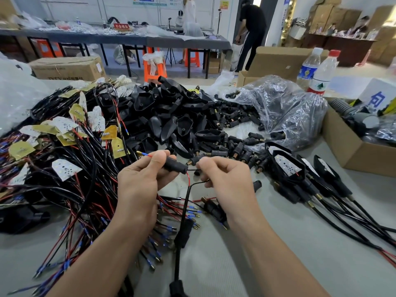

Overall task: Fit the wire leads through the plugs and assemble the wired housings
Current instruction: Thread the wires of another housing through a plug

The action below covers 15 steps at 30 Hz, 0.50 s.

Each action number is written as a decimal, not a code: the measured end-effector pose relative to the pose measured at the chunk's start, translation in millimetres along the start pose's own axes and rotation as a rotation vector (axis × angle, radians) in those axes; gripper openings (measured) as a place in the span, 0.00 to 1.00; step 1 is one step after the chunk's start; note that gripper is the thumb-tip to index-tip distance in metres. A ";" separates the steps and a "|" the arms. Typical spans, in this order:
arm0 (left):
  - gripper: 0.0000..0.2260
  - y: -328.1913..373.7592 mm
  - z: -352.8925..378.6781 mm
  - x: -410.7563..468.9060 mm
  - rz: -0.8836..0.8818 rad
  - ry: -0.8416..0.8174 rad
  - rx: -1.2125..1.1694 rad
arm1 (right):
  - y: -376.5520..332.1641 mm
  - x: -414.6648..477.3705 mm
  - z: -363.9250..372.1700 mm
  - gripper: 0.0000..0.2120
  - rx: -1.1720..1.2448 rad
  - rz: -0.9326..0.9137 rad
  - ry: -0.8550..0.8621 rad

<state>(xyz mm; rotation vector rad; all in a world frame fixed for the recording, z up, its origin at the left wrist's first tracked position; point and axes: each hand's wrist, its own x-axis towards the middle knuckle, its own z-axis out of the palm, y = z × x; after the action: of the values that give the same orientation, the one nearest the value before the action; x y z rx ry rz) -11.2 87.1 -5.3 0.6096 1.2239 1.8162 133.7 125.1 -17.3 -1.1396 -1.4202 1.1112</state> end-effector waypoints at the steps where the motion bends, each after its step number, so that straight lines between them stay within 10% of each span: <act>1: 0.14 0.6 0.0 0.3 -0.010 0.007 -0.009 | 0.0 2.1 -4.4 0.14 0.065 0.046 0.000; 15: 0.13 -5.0 4.6 -2.4 -0.016 -0.027 -0.026 | -0.5 -1.9 -6.6 0.04 -0.127 -0.056 -0.023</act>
<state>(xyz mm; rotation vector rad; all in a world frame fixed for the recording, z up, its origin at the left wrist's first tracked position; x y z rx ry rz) -4.6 88.2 -7.8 0.6063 1.1822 1.8017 140.4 123.7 -16.3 -1.1724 -1.5495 1.0093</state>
